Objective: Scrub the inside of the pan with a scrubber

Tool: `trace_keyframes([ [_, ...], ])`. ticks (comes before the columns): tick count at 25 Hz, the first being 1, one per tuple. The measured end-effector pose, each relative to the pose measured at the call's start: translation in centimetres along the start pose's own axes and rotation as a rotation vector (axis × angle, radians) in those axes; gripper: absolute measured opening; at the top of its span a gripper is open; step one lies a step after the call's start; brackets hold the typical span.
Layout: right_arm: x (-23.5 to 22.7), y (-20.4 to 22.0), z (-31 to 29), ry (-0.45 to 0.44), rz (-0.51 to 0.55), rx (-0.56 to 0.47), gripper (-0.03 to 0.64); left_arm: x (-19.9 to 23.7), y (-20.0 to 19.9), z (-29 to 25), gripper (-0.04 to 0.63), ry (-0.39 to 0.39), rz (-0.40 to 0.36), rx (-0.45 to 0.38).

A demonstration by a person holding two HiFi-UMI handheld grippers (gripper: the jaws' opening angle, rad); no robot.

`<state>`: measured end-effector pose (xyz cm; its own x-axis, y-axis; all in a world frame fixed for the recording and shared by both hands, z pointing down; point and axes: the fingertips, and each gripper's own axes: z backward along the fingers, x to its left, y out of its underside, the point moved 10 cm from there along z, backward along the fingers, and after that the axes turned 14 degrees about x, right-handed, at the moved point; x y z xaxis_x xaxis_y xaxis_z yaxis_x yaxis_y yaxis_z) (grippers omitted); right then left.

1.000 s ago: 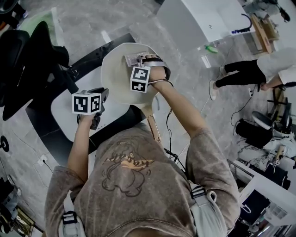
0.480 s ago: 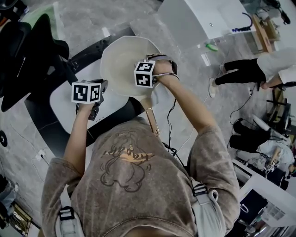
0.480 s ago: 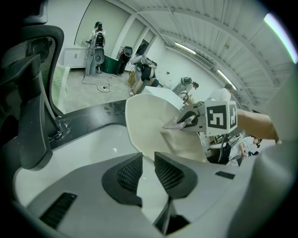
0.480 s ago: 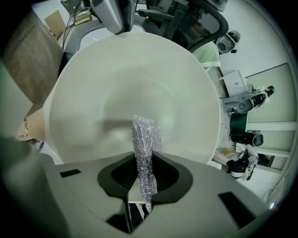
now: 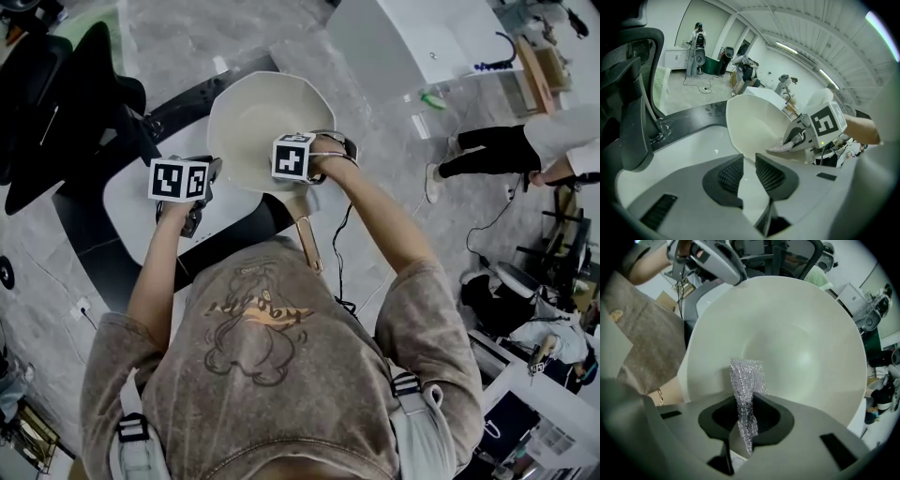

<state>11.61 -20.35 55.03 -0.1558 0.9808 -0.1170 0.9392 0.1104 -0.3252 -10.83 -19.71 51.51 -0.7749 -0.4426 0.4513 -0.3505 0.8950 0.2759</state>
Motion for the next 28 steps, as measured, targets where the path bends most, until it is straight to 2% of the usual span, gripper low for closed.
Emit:
trace_keyframes([
  [6,1.0,-2.0,0.3,-0.174,-0.027,-0.107,0.089,0.0,-0.1,0.0,0.091,-0.001,0.004,0.002],
  [15,0.6,-5.4,1.2,-0.321,-0.089,-0.265,0.089,-0.1,-0.2,-0.1,0.091,0.0,0.002,0.009],
  [18,0.1,-6.7,1.7,-0.324,-0.116,-0.313,0.089,-0.1,-0.1,0.0,0.091,-0.002,0.0,0.008],
  [23,-1.4,-8.5,2.4,-0.281,-0.174,-0.375,0.089,-0.1,-0.2,0.0,0.091,-0.001,-0.003,0.011],
  [28,-3.5,-9.3,2.5,-0.149,-0.259,-0.405,0.089,-0.1,-0.2,-0.1,0.091,0.004,-0.004,0.014],
])
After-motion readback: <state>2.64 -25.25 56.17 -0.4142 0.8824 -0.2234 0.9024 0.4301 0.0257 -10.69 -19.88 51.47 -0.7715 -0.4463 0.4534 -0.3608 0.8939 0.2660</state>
